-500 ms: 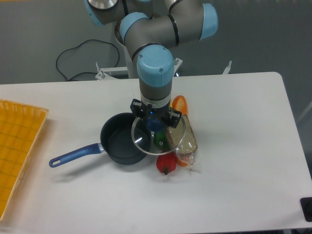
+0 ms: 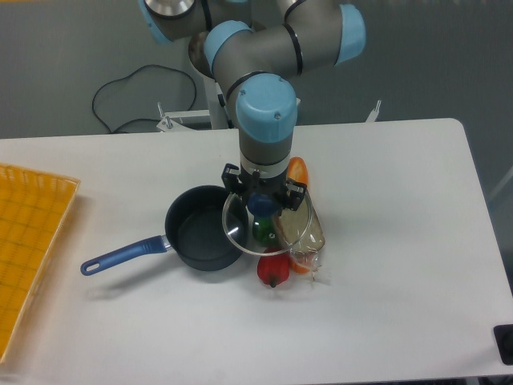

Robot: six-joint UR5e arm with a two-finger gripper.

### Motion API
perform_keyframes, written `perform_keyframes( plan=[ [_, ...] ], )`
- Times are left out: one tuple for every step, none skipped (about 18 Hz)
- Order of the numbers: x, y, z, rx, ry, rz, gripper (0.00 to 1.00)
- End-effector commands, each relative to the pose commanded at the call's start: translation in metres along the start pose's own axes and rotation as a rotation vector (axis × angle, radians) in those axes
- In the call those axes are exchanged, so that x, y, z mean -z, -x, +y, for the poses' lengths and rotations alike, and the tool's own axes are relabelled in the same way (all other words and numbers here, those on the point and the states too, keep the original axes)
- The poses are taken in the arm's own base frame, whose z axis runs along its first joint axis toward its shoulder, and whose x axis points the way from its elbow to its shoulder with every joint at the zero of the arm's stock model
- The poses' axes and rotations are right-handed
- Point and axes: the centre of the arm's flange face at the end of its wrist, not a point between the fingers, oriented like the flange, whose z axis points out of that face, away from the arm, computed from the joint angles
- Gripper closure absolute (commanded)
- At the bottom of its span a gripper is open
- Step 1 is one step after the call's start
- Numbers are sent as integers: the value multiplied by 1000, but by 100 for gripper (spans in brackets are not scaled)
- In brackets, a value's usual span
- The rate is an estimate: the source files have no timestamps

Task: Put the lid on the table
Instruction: 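Lift the held glass lid up off the vegetables with the gripper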

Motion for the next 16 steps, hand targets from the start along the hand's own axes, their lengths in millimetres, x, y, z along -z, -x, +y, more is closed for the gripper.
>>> perform_keyframes(
  plan=[
    [-1, 6, 3, 3, 3, 3, 42],
    [-3, 9, 6, -1, 9, 10, 42],
    [-2, 16, 10, -4, 8, 11, 42],
    [-2, 23, 13, -10, 5, 13, 42],
    [-3, 30, 13, -16, -5, 23, 42],
    [-2, 37, 14, -9, -18, 33, 42],
    [-1, 43, 16, 2, -27, 43, 42],
    [-2, 46, 18, 8, -29, 49, 42],
    [-7, 52, 19, 15, -26, 56, 42],
    [-10, 56, 17, 18, -23, 59, 42],
    [-13, 61, 17, 23, -20, 62, 42],
    [-15, 67, 19, 32, -19, 65, 42],
    [-19, 71, 19, 37, -16, 68, 42],
    [-19, 75, 20, 43, -17, 67, 42],
    [-18, 82, 23, 51, -19, 66, 42],
    [-21, 88, 24, 46, -17, 69, 42]
  ],
)
